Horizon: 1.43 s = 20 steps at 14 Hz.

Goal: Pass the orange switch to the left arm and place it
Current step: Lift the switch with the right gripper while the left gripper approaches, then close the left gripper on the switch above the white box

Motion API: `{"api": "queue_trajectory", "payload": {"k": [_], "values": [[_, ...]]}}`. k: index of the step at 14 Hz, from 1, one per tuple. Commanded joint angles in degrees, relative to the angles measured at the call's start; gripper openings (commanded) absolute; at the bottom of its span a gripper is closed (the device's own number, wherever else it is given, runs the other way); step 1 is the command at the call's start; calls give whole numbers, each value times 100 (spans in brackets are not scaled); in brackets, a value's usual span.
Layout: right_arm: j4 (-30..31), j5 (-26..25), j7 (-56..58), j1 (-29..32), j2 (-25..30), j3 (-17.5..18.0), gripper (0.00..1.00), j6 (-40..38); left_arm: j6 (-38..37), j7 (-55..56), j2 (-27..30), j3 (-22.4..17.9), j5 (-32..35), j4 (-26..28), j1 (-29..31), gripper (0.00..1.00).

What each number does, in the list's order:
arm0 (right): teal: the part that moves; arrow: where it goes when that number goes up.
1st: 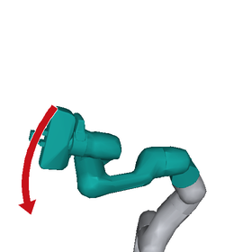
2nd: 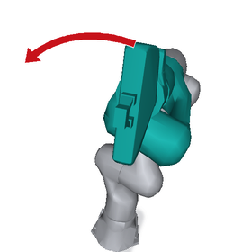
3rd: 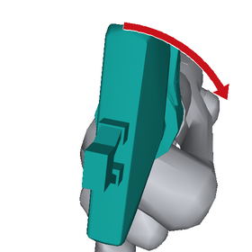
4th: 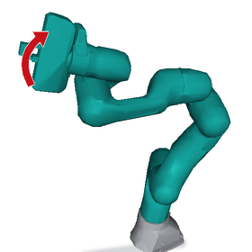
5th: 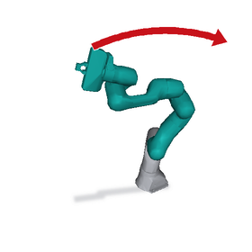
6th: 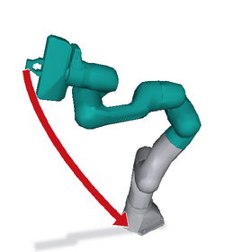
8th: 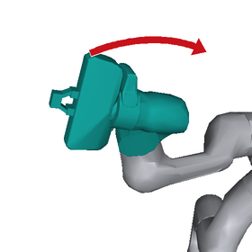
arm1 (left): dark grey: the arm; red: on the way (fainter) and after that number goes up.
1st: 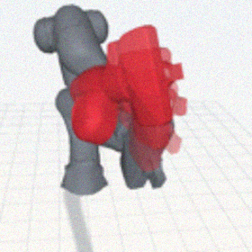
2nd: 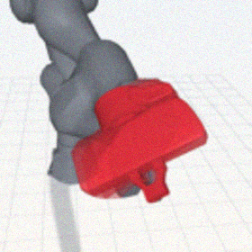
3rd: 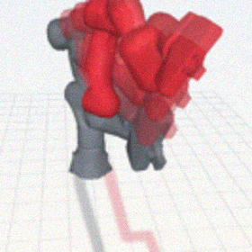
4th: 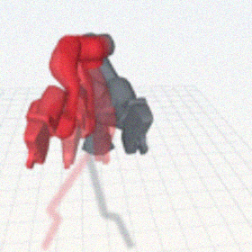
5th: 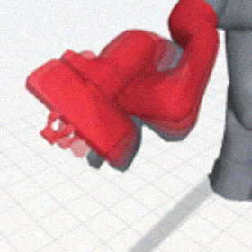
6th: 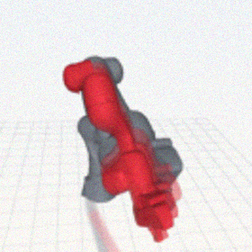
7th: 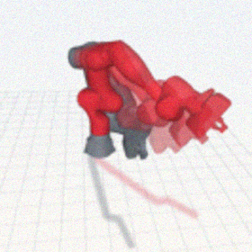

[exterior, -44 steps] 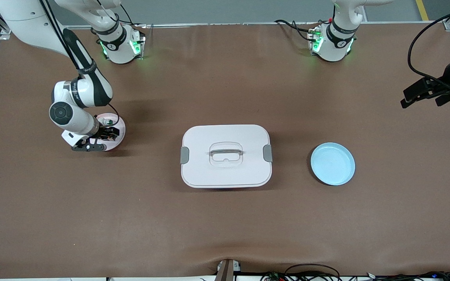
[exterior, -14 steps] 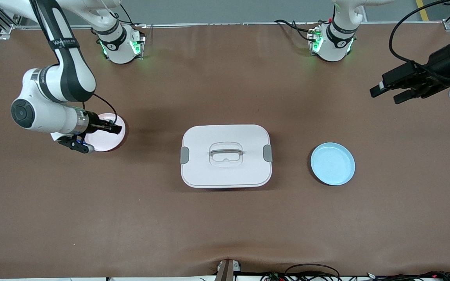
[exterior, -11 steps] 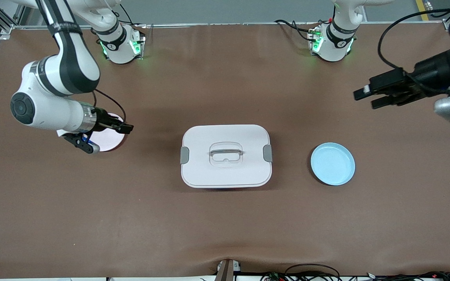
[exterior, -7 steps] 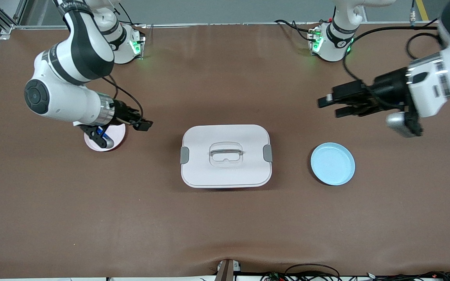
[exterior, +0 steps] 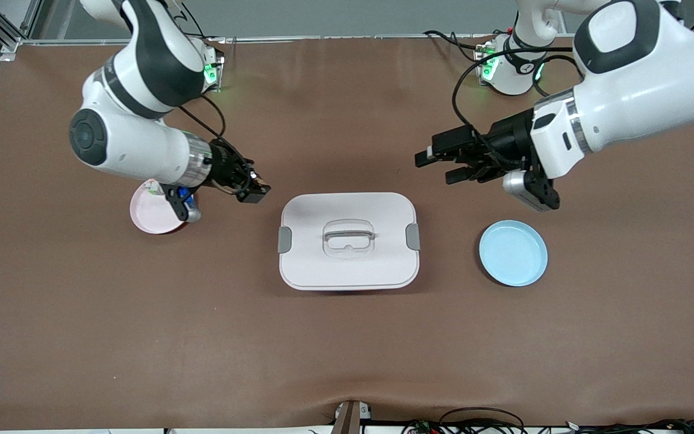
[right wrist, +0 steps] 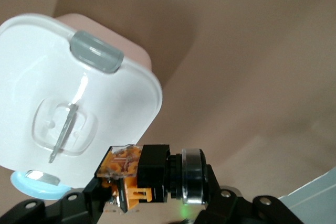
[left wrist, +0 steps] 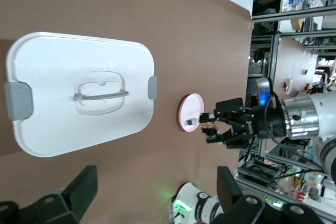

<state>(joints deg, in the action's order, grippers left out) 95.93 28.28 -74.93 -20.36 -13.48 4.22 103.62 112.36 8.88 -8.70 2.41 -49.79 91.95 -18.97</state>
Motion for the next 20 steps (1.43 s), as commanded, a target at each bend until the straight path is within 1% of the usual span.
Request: {"api": "queue_trajectory", "payload": {"k": [1,3,6,8,10,12,15,17,20], "values": [[-478,361,-600,-179,-287,-53,0,-9,801,612,-114,-3,-154,130,-447,100],[-505,599,-933,-231,-296,-53,0,298,1426,939,-245,-3,-162,209,-721,100],[-584,696,-1409,-565,-322,-53,0,746,1796,1116,-457,-3,-171,218,-1037,100],[-750,872,-1698,-636,-506,-53,0,896,2052,1370,-589,-3,-162,183,-1178,100],[-1197,864,-1988,-759,-804,-61,0,897,2070,1389,-677,-3,-171,157,-1301,100],[-1462,838,-2165,-908,-989,-70,0,914,2149,1371,-765,-3,-180,148,-1398,100],[-1569,838,-2376,-1058,-1113,-70,0,1212,2176,1240,-844,-3,-145,139,-1477,100],[-1612,846,-2394,-1076,-1183,-70,0,1257,2176,916,-870,-3,-127,165,-1504,100],[-1963,855,-2595,-1067,-1411,-70,0,1257,2141,450,-897,6,-127,279,-1452,100]]}}
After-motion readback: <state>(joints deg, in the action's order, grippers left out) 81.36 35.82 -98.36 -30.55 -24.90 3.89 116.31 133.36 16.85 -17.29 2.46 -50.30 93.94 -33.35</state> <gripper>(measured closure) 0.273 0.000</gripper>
